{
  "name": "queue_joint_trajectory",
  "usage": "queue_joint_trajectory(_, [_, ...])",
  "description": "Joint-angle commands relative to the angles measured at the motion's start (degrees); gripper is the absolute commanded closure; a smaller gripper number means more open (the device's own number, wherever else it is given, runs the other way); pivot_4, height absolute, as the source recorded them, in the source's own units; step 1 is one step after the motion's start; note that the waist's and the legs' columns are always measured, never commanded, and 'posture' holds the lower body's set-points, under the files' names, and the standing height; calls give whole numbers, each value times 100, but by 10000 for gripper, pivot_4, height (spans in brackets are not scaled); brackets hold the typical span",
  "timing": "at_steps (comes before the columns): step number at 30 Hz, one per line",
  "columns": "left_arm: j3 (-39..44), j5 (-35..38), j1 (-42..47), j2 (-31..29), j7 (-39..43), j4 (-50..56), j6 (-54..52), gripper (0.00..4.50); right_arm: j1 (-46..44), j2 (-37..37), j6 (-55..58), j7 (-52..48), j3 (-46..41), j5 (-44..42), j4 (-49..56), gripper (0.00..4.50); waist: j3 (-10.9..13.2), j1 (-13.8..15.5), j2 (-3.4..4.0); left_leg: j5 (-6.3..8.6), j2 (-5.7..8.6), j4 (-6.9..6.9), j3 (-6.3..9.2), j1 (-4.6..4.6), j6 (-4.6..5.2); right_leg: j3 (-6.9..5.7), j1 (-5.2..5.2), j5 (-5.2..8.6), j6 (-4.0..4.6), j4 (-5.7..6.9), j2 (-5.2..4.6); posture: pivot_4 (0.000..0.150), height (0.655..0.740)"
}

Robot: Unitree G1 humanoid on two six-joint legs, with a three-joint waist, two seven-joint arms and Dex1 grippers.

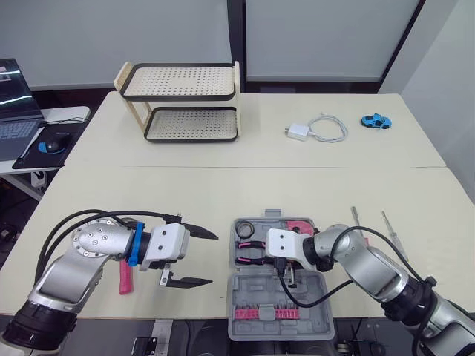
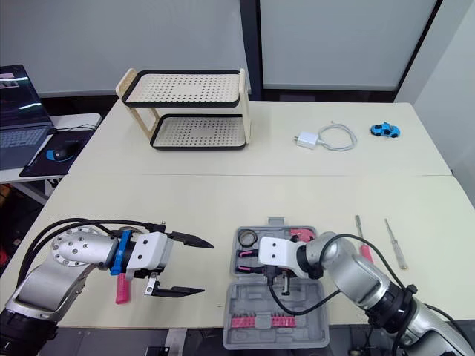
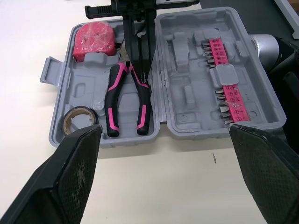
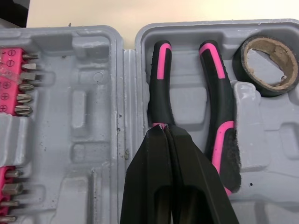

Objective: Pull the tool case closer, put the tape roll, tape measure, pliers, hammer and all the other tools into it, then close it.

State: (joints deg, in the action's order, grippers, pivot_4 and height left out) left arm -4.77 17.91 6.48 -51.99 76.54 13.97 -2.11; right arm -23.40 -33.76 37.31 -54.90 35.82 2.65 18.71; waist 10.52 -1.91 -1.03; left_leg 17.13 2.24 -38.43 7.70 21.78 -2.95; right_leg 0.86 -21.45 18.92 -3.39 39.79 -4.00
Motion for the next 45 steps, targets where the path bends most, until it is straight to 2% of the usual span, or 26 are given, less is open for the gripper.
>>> queue_joint_trajectory(1, [195, 92, -57, -28, -100, 105, -28, 0, 69, 95, -246, -4, -591, -434, 406, 44397, 0, 0, 0, 0, 0, 0, 0, 0, 0, 0, 0, 0, 0, 0, 0, 1500, 7400])
queue_joint_trajectory(5, [422, 174, -145, -55, -233, 13, -99, 0, 203, -15, -201, -7, -1264, -856, 962, 44397, 0, 0, 0, 0, -2, 0, 3, 1, 0, 0, -2, 0, 0, 3, 0, 1500, 7400])
queue_joint_trajectory(10, [903, 314, -495, -25, -487, -75, -295, 0, 731, -525, -456, 76, -2313, -1140, 1511, 44397, 0, 8, 0, 4, -3, 1, 3, 2, 7, -1, 1, 0, 0, -3, -6, 1500, 7400])
queue_joint_trajectory(16, [1183, 200, -985, -124, -546, -216, -223, 0, 2042, -1474, -1040, -298, -3797, -1441, 1740, 44397, 0, 30, 0, 5, -2, 3, -1, 2, 8, 0, 6, 0, 0, -14, -8, 1500, 7400])
queue_joint_trajectory(21, [1104, 121, -1159, -164, -351, -502, -1, 0, 3280, -2180, -1939, -863, -4910, -1358, 1348, 44397, 0, 28, 0, 6, 0, 6, -5, -5, 10, -1, 14, 0, 0, -13, -4, 1500, 7400])
queue_joint_trajectory(22, [1038, 124, -1199, -161, -254, -538, 55, 4083, 3493, -2212, -2171, -958, -5058, -1370, 1270, 45000, -1, 28, -1, 6, -1, 6, -7, -6, 10, -1, 16, 0, 0, -14, -3, 1500, 7400])
queue_joint_trajectory(24, [972, 114, -1250, -166, -143, -587, 130, 8634, 3741, -2223, -2489, -1070, -5229, -1430, 1202, 45000, -1, 19, -1, 6, -2, 7, -9, -9, 11, 0, 20, 0, 0, -16, -3, 1500, 7400])
queue_joint_trajectory(29, [499, -341, -1187, 81, -291, -891, 478, 25122, 4087, -2142, -3006, -950, -5232, -1228, 951, 45000, -3, 10, 3, 6, -2, 16, -18, -29, 11, 7, 34, 0, 0, -16, -3, 1500, 7400])
queue_joint_trajectory(35, [-261, -863, -821, 548, -644, -839, 306, 44879, 4085, -2167, -2669, -558, -4542, -618, 892, 45000, -6, 22, 5, 6, 0, 18, -18, -32, 10, 8, 38, 0, 0, -20, -4, 1500, 7400])
queue_joint_trajectory(41, [-869, -1351, -304, 1071, -1033, -1009, 137, 44879, 3738, -2033, -2342, -294, -3830, -373, 837, 45000, -7, 22, 4, 5, 2, 16, -16, -32, 9, 7, 38, 0, 0, -17, -3, 1500, 7400])
queue_joint_trajectory(45, [-1049, -1535, -171, 1199, -1173, -1121, 139, 44879, 3547, -1920, -2338, -215, -3458, -257, 656, 45000, -8, 13, 4, 5, 3, 16, -17, -32, 9, 8, 37, 0, 0, -18, -3, 1500, 7400])
